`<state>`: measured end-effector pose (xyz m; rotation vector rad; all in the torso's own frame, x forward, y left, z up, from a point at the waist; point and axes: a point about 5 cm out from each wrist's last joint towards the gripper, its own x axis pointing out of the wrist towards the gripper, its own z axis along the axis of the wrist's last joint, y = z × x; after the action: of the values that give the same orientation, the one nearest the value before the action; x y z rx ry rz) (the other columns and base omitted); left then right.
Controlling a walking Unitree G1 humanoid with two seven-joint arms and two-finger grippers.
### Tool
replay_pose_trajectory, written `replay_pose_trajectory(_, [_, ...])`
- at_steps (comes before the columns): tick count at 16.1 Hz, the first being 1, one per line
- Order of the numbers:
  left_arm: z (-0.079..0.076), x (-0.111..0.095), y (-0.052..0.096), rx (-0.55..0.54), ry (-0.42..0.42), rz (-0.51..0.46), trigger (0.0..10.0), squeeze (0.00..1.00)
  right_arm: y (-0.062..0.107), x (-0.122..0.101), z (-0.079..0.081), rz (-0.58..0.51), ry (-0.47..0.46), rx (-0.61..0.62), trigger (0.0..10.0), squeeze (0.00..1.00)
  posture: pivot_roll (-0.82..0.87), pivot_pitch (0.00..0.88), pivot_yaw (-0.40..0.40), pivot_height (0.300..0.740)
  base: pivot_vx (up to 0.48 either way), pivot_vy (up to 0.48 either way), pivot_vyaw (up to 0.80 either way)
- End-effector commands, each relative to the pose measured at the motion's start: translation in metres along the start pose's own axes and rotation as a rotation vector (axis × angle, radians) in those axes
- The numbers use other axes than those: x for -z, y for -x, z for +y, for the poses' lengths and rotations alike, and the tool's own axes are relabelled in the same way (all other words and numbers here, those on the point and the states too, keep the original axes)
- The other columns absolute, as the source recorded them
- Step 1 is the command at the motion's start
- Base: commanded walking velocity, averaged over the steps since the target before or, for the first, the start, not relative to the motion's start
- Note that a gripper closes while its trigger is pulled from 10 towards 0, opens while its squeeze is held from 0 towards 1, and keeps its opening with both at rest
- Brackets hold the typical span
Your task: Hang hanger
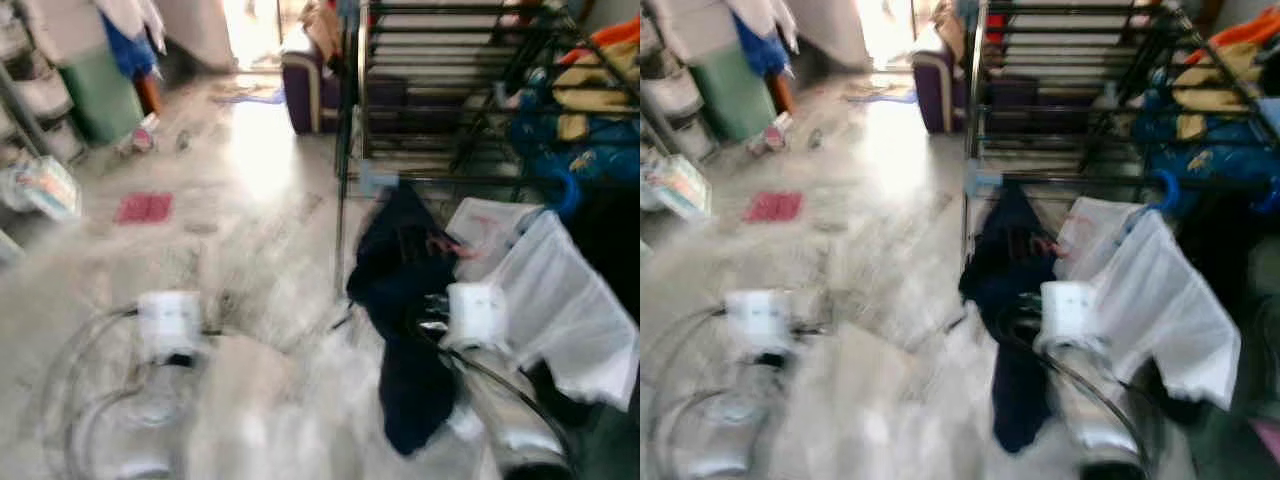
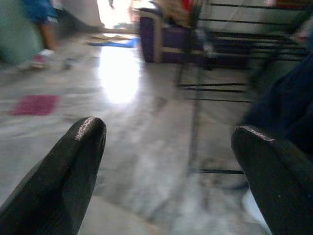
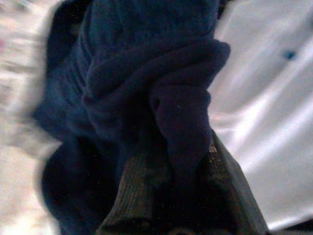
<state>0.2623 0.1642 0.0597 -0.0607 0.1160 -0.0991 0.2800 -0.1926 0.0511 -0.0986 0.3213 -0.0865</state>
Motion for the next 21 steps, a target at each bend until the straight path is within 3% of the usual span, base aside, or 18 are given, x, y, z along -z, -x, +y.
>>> replay_pose_trajectory(1, [0.013,-0.001,0.003,-0.03,-0.019,0.007,10.0,0.0,-0.002,-0.015,0.009,-0.065,-0.014,-0.017,10.0,0.0,0.04,0.0,0.01,0.74,0.442,0.0,0.0])
replay_pose_trajectory(5, [0.008,0.001,0.004,-0.006,0.002,0.016,10.0,0.0,-0.003,-0.016,0.01,-0.068,-0.012,-0.017,10.0,0.0,0.04,0.0,0.01,0.74,0.437,0.0,-0.11])
replay_pose_trajectory(8, [0.005,0.002,0.003,0.012,0.029,0.032,10.0,0.0,-0.003,-0.013,0.011,-0.052,-0.006,-0.027,10.0,0.0,0.04,0.0,0.007,0.74,0.289,0.383,0.0])
replay_pose_trajectory(17, [-0.001,0.007,0.005,0.062,0.037,0.06,10.0,0.0,-0.003,-0.01,0.012,-0.033,0.007,-0.035,10.0,0.0,0.04,0.0,-0.001,0.74,0.0,0.468,-0.35])
replay_pose_trajectory(21, [-0.004,0.012,0.006,0.075,0.03,0.096,10.0,0.0,-0.003,-0.009,0.014,-0.035,0.006,-0.04,10.0,0.0,0.04,0.0,-0.002,0.74,0.176,0.149,0.0])
